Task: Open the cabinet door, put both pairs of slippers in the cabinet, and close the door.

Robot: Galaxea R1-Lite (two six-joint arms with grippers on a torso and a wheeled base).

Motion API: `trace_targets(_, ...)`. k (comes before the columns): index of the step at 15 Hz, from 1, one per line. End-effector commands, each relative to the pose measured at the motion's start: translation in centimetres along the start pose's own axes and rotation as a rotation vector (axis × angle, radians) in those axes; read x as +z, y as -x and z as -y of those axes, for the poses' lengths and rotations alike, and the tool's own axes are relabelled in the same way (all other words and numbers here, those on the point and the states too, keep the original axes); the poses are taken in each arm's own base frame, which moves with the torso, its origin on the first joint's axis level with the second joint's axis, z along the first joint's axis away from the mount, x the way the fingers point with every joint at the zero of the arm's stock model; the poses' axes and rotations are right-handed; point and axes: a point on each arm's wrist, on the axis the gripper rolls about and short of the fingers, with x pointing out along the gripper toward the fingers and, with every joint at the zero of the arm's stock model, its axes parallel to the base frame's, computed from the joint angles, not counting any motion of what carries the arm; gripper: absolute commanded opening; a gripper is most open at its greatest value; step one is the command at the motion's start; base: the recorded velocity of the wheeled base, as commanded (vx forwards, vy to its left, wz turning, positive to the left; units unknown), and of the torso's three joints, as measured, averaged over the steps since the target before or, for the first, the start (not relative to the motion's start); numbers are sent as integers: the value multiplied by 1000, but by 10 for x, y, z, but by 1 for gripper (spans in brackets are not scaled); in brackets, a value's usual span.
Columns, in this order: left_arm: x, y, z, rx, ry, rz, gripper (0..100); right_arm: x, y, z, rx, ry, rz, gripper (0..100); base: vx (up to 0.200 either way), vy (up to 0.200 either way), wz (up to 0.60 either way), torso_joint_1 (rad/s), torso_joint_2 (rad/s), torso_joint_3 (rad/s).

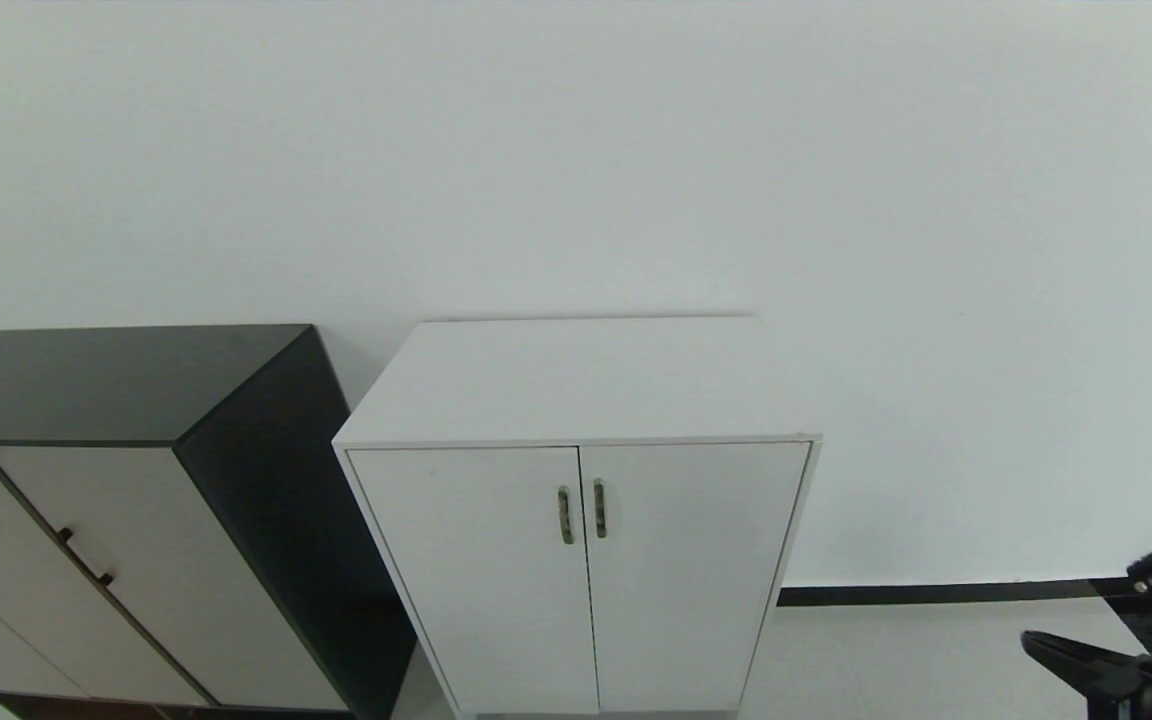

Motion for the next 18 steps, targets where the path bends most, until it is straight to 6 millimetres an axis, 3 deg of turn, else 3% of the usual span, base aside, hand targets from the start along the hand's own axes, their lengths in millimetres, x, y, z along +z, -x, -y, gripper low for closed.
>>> trace_targets(1, 0, 0, 0, -1, 0, 1, 0, -29, 66, -4, -56, -18, 84, 0, 0, 0, 0, 0, 0, 0)
trace_targets(7, 0, 0, 0, 0, 0, -1, 0, -66, 95, -12, -53, -46, 90, 0, 0, 0, 0, 0, 0, 0)
trace_targets(18, 0, 0, 0, 0, 0, -1, 0, -82, 117, -15, -129, -72, 378, 0, 0, 0, 0, 0, 0, 0)
